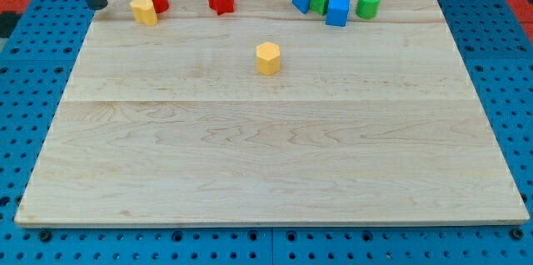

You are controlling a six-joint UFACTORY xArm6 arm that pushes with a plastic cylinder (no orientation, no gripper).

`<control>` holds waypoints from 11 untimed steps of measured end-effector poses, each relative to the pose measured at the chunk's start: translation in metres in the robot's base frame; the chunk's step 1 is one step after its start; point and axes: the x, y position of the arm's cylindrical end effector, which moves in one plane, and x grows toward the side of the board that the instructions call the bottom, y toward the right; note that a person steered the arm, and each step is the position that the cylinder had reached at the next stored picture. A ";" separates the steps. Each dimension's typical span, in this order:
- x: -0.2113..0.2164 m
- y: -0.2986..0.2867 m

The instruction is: Push the yellow heart to the left of the yellow hexagon

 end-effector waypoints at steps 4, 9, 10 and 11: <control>-0.034 0.028; 0.133 0.200; 0.177 0.267; 0.193 0.308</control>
